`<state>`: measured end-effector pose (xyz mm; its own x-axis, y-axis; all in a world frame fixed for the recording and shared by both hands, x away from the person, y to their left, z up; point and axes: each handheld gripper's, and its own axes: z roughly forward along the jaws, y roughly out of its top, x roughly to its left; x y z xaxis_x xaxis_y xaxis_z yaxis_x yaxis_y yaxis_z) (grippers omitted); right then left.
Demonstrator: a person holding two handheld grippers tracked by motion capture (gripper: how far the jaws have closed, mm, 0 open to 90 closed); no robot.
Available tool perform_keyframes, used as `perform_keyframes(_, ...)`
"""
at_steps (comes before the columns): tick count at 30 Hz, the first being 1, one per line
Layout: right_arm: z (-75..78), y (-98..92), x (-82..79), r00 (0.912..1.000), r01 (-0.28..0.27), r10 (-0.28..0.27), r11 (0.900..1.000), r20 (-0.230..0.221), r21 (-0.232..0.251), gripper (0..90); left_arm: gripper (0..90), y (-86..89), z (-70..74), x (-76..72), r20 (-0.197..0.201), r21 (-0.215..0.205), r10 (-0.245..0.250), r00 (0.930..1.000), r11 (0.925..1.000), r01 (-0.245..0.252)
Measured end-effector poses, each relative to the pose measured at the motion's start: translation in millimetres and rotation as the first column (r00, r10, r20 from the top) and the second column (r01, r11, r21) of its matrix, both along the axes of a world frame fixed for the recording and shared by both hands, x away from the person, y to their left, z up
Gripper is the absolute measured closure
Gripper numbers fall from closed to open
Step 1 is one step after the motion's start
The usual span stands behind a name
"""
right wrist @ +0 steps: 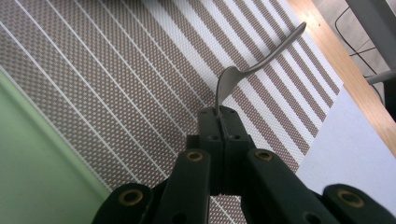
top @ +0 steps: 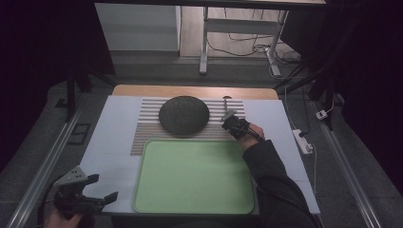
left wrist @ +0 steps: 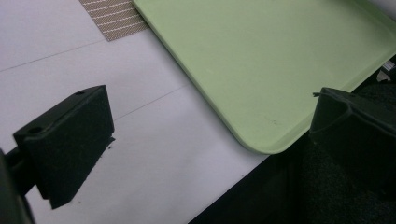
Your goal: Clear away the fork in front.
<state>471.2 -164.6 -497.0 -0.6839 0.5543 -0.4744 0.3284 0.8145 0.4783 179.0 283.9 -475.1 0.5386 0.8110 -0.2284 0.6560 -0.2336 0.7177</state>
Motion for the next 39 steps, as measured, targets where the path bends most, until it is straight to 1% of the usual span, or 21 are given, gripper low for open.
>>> perform_keyframes(7,10.7,-8.7,-3.4,0.9999,0.006,-0.005,0.998,-0.01,0.068,89.8,0.0,2.5,0.1,-0.5,0.003,-0.022,0.007,1.0,0.9997,-0.007)
perform_keyframes(11,17.8,-15.4,-7.2,0.9996,0.002,0.002,0.993,-0.028,0.121,89.8,0.0,3.7,0.0,-0.2,0.001,-0.032,0.005,1.0,0.9995,-0.005)
perform_keyframes(12,17.8,-15.4,-7.2,0.9996,0.002,0.002,0.993,-0.028,0.121,89.8,0.0,3.9,-0.1,-0.1,-0.001,-0.036,0.003,1.0,0.9993,-0.003)
perform_keyframes(13,20.7,-18.0,-10.0,0.9992,-0.006,0.011,0.99,-0.039,0.14,89.8,0.0,4.3,-0.1,0.0,-0.003,-0.041,0.001,1.0,0.9992,-0.001)
perform_keyframes(14,20.7,-18.0,-10.0,0.9992,-0.006,0.011,0.99,-0.039,0.14,89.8,0.0,4.8,-0.3,0.3,-0.008,-0.049,-0.002,1.0,0.9988,0.002)
perform_keyframes(16,24.4,-20.4,-15.7,0.9984,-0.021,0.029,0.988,-0.048,0.155,89.8,0.0,6.8,-0.6,1.2,-0.02,-0.068,-0.013,0.9997,0.9976,0.012)
perform_keyframes(19,27.0,-21.5,-19.7,0.9977,-0.033,0.042,0.986,-0.053,0.163,89.8,0.0,7.5,-0.9,1.9,-0.03,-0.077,-0.026,0.9992,0.9967,0.024)
perform_keyframes(20,30.3,-22.8,-23.6,0.9968,-0.04,0.051,0.983,-0.06,0.178,89.8,0.0,8.0,-0.8,2.5,-0.025,-0.076,-0.042,0.9988,0.9963,0.04)
perform_keyframes(21,32.1,-23.7,-25.3,0.9963,-0.044,0.058,0.981,-0.064,0.19,89.8,0.0,8.3,-0.7,2.7,-0.02,-0.074,-0.045,0.9988,0.9963,0.043)
perform_keyframes(24,37.9,-26.4,-29.7,0.994,-0.046,0.069,0.968,-0.085,0.246,89.8,0.0,8.8,1.2,3.4,0.012,-0.044,-0.033,0.9994,0.9985,0.033)
perform_keyframes(25,39.7,-27.2,-31.3,0.9935,-0.045,0.071,0.963,-0.09,0.264,89.8,0.0,8.8,1.2,3.4,0.012,-0.044,-0.033,0.9994,0.9985,0.033)
perform_keyframes(26,41.3,-27.9,-33.0,0.9924,-0.047,0.077,0.958,-0.096,0.282,89.8,0.0,8.3,2.9,4.4,0.03,-0.023,-0.033,0.999,0.9992,0.034)
perform_keyframes(27,42.7,-28.8,-34.4,0.9913,-0.052,0.085,0.954,-0.1,0.296,89.8,0.0,7.9,3.4,4.7,0.049,-0.016,-0.034,0.9982,0.9993,0.034)
perform_keyframes(28,44.0,-29.6,-35.9,0.9906,-0.054,0.09,0.951,-0.103,0.306,89.7,0.0,7.9,3.4,4.7,0.049,-0.016,-0.034,0.9982,0.9993,0.034)
perform_keyframes(29,44.8,-30.2,-37.5,0.9899,-0.056,0.094,0.946,-0.106,0.319,89.8,0.0,6.7,4.7,6.1,0.06,-0.014,-0.04,0.9974,0.9991,0.041)
perform_keyframes(31,46.3,-31.3,-41.1,0.9885,-0.059,0.102,0.939,-0.112,0.339,89.8,0.0,5.1,6.0,8.6,0.057,-0.019,-0.05,0.9971,0.9985,0.052)
perform_keyframes(32,46.3,-31.3,-41.1,0.9885,-0.059,0.102,0.939,-0.112,0.339,89.8,0.0,5.1,6.0,8.6,0.057,-0.019,-0.05,0.9971,0.9985,0.052)
perform_keyframes(33,47.8,-32.9,-44.6,0.9861,-0.064,0.114,0.933,-0.121,0.355,89.7,0.0,2.4,6.8,11.4,0.06,-0.023,-0.067,0.996,0.9974,0.069)
perform_keyframes(35,49.4,-34.6,-49.0,0.9837,-0.067,0.124,0.925,-0.13,0.375,89.8,0.0,-1.3,7.4,14.8,0.062,-0.016,-0.088,0.9942,0.9959,0.09)
perform_keyframes(37,51.3,-36.8,-53.3,0.9811,-0.081,0.142,0.919,-0.132,0.386,89.8,0.0,-5.4,7.9,18.8,0.057,-0.019,-0.112,0.9921,0.9934,0.113)
perform_keyframes(39,53.3,-38.3,-58.2,0.9783,-0.083,0.153,0.908,-0.14,0.41,89.7,0.0,-8.8,8.1,23.2,0.072,-0.028,-0.132,0.9887,0.9906,0.134)
